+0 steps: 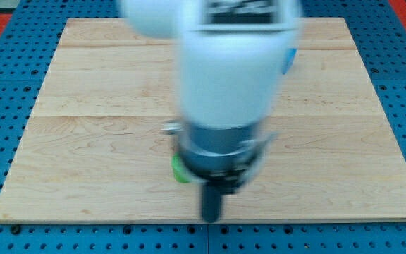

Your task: Move the green circle towards the blue triangle

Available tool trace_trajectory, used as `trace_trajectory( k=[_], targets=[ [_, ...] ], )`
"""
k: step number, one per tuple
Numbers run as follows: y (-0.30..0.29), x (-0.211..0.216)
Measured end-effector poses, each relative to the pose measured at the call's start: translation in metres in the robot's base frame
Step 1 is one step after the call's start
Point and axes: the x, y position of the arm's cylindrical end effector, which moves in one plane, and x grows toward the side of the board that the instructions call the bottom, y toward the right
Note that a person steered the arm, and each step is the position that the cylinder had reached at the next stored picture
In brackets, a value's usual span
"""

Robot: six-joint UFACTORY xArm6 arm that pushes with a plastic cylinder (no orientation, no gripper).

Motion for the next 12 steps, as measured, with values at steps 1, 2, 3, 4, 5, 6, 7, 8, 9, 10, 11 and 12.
trace_trajectory(
  k=[1,2,3,4,5,6,7,8,9,10,11,12],
  targets=[
    [-0.043,-0.027],
    [-0.015,-0.069],
    [0.038,-0.092],
    [0.123,-0.097],
    [0.156,-0.121],
    [0.169,-0.147],
    [0.171,-0.175],
    [0.182,-0.188],
    [0.209,-0.163],
    [0.185,-0.161],
    [0.145,-0.162],
    [0.111,-0.168]
  ],
)
